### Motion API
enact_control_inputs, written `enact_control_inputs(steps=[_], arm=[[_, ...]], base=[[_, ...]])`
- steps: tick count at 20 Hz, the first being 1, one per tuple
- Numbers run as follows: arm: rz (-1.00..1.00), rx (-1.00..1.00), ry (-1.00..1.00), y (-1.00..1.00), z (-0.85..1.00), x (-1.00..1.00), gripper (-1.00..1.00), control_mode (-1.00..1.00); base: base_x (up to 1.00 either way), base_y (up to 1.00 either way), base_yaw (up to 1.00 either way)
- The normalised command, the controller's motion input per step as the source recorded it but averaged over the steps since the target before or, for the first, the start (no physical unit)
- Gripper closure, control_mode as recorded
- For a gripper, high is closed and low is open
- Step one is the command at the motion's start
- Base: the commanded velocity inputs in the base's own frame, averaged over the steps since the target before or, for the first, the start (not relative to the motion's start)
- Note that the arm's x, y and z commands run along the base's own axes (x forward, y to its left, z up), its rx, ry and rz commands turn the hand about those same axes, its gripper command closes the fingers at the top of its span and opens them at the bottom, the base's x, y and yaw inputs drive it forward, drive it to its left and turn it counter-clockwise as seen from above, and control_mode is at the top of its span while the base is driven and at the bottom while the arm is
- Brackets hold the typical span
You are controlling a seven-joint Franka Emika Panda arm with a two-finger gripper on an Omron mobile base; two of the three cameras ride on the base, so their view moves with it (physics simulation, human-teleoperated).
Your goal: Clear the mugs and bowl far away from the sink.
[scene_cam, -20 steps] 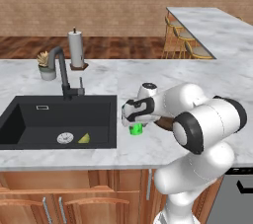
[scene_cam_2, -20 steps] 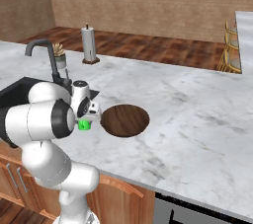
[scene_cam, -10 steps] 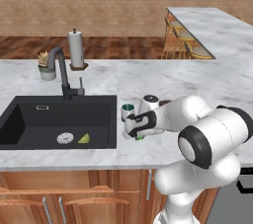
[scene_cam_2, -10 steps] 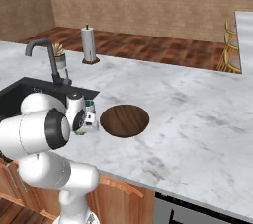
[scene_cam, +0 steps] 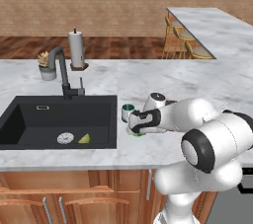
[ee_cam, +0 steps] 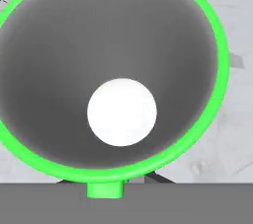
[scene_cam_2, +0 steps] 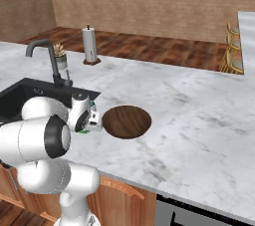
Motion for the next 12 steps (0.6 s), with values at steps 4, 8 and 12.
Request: enact_control_inputs(steps=[4, 8, 12], arm=[[-0.01, 0.04, -0.05, -0.03, 1.0, -0.77, 1.0, -1.0], [-0.03, 0.0, 0.08, 0.0, 1.0, -0.57, 1.0, -1.0], [0.0, 0.0, 0.14, 0.0, 1.0, -0.33, 1.0, -1.0]], base=[[0.0, 0.0, 0.0], [0.0, 0.0, 0.0], [0.0, 0.0, 0.0]])
